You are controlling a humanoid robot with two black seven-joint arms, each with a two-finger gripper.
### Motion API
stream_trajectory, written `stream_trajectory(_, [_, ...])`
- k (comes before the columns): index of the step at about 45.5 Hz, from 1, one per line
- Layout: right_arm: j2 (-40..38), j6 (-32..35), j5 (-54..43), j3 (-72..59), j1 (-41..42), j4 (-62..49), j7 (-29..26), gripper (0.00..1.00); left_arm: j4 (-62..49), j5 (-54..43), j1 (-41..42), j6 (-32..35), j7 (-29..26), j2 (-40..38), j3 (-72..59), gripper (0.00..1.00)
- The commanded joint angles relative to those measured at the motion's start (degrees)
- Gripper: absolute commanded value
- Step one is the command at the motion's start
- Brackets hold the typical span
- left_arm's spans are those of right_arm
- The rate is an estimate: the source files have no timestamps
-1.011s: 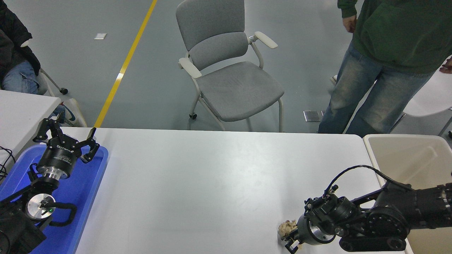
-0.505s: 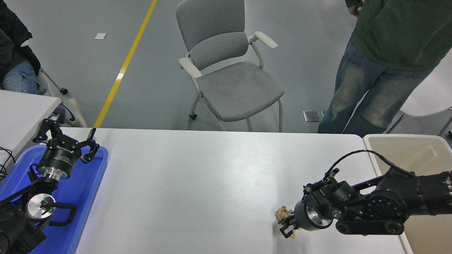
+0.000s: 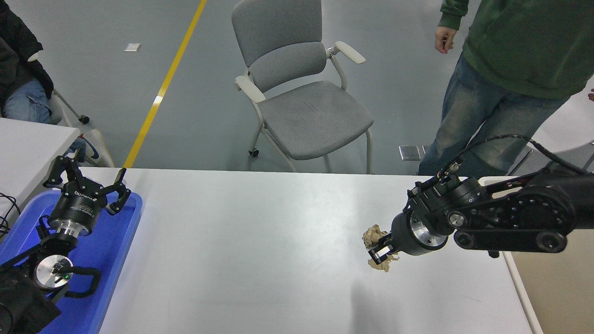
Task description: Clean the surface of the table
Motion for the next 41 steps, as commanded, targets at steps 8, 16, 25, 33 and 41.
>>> stream_trajectory(8, [-8.10, 4.16, 2.65, -0.57, 10.58, 4.70, -0.16, 0.00, 0.00, 0.00, 0.00, 0.00, 0.00, 0.05, 0.05, 1.00])
stream_trajectory(16, [-11.00, 6.18, 3.61, -0.48, 13.48, 6.10, -0.16, 0.00, 0.00, 0.00, 0.00, 0.00, 0.00, 0.05, 0.05, 1.00])
stream_trajectory(25, [-13.55, 6.54, 3.44, -0.92, 14.10, 6.28, -0.16, 0.00, 0.00, 0.00, 0.00, 0.00, 0.00, -0.03, -0.03, 1.00])
stream_trajectory(33, [-16.28, 6.54, 2.21, -1.27, 14.10, 5.67, -0.16, 0.00, 0.00, 0.00, 0.00, 0.00, 0.00, -0.03, 0.05, 1.00])
stream_trajectory(41, [-20.14, 6.54, -0.43, -1.09, 13.04, 3.03, 0.10, 0.00, 0.00, 0.00, 0.00, 0.00, 0.00, -0.03, -0.03, 1.00])
